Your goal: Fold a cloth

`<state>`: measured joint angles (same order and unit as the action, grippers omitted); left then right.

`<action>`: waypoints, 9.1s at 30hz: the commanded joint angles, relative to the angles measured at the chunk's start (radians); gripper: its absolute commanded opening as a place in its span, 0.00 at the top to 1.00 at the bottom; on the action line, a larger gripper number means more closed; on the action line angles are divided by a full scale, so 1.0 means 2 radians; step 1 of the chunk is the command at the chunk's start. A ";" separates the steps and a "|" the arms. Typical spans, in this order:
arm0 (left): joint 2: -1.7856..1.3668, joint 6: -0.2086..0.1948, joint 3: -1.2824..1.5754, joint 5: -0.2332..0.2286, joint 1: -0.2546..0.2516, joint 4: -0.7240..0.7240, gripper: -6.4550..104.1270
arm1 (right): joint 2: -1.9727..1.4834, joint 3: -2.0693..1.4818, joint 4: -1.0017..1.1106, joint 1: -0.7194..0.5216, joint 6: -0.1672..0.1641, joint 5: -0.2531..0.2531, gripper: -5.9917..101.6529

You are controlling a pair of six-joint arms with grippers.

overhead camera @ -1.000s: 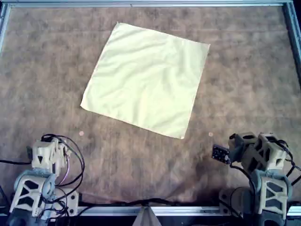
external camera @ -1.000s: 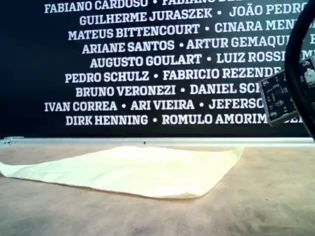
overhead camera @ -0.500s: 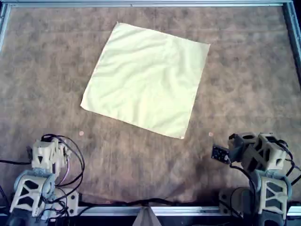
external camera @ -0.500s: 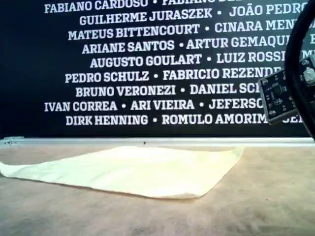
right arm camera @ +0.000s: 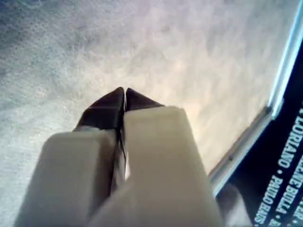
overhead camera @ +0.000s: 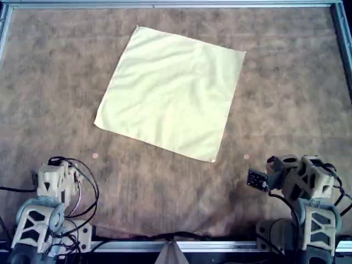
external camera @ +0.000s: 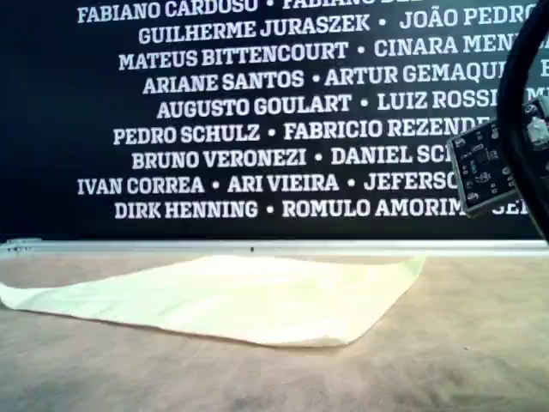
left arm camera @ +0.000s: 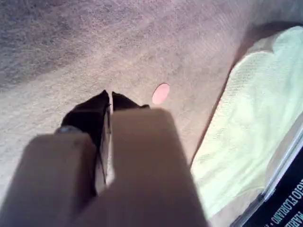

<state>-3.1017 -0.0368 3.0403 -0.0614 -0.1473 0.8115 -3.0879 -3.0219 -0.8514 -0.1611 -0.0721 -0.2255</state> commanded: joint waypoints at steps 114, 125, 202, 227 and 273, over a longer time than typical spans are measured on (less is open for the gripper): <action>0.893 0.061 -0.704 0.067 -0.005 -0.072 0.24 | 0.815 0.508 0.209 0.304 0.004 -0.108 0.50; 0.893 0.077 -0.707 0.067 -0.008 -0.072 0.24 | 0.817 0.512 0.209 0.301 0.004 -0.107 0.50; 0.607 0.097 -0.450 0.123 -0.008 -0.063 0.95 | 0.806 0.516 0.199 0.176 0.002 -0.107 0.95; 0.617 0.102 -0.426 0.186 -0.008 -0.064 0.95 | 0.661 0.389 0.200 0.147 -0.006 -0.107 0.95; 1.085 0.107 -1.117 0.176 0.035 -0.202 0.95 | 1.186 1.140 0.377 0.145 0.002 -0.107 0.95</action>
<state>-0.9112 0.1672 0.9158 0.2961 -0.1120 0.4372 -0.7148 -0.8713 -0.1503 0.1227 -0.0721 -0.4341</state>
